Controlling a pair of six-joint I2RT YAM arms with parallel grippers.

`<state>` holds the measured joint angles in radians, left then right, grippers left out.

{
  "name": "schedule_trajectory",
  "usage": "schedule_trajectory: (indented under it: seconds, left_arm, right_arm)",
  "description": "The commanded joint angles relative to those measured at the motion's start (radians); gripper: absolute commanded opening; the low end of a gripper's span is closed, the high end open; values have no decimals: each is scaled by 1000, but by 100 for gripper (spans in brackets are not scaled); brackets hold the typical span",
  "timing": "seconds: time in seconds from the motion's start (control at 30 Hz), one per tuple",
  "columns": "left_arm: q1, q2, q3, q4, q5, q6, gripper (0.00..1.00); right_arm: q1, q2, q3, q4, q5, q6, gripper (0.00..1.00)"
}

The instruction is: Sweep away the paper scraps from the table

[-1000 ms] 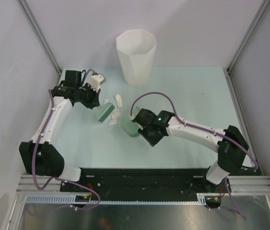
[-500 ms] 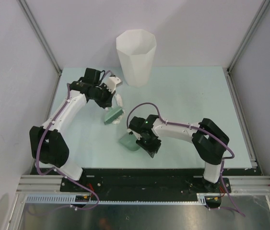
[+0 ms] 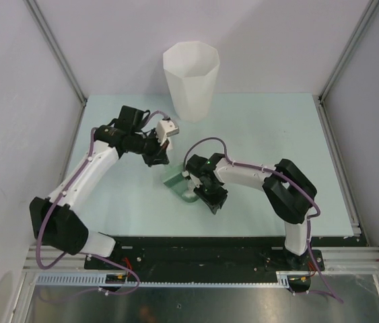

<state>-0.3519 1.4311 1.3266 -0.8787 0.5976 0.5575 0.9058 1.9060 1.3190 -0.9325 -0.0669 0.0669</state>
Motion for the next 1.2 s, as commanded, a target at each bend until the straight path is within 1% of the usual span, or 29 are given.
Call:
schedule_trajectory:
  seconds: [0.0, 0.13, 0.2, 0.37, 0.53, 0.57, 0.63, 0.73, 0.83, 0.87, 0.93, 0.97, 1.03, 1.07, 1.1, 1.17]
  left_arm:
    - [-5, -81, 8, -32, 140, 4, 0]
    - [22, -107, 28, -34, 130, -14, 0]
    - [51, -113, 34, -36, 102, -28, 0]
    - [158, -136, 56, -36, 33, -51, 0]
    - [276, -170, 46, -36, -13, -34, 0]
    - [289, -176, 40, -36, -27, -22, 0]
    - [318, -179, 26, -36, -39, -15, 0]
    - [349, -182, 6, -34, -32, -8, 0]
    - [349, -182, -18, -34, -18, 1, 0]
    - [349, -184, -23, -36, -13, 4, 0]
    - [349, -184, -35, -36, -5, 5, 0]
    - [349, -182, -41, -36, -5, 7, 0]
    - [349, -184, -52, -36, -9, 21, 0]
    - [349, -184, -56, -36, -10, 24, 0]
    - [349, -182, -64, -36, -15, 27, 0]
    - [349, -178, -69, -36, -13, 30, 0]
  right_arm:
    - [-5, 41, 59, 38, -14, -21, 0]
    - [-8, 47, 59, 31, -2, -19, 0]
    - [-8, 47, 57, 29, -1, -19, 0]
    - [-8, 21, 55, 26, 12, -9, 0]
    - [-7, -68, 62, -41, 65, 14, 0]
    - [-8, -105, 66, -52, 65, 14, 0]
    - [-13, -137, 78, -98, 122, 14, 0]
    - [-41, -185, 135, -161, 169, -5, 0]
    - [-100, -185, 261, -225, 200, -45, 0]
    - [-117, -171, 364, -245, 210, -55, 0]
    - [-162, -131, 465, -284, 229, -103, 0]
    - [-179, -115, 584, -293, 230, -127, 0]
    - [-235, -50, 702, -318, 208, -208, 0]
    - [-254, -29, 759, -319, 225, -225, 0]
    - [-290, 5, 901, -336, 272, -237, 0]
    - [-320, 131, 1073, -382, 301, -284, 0]
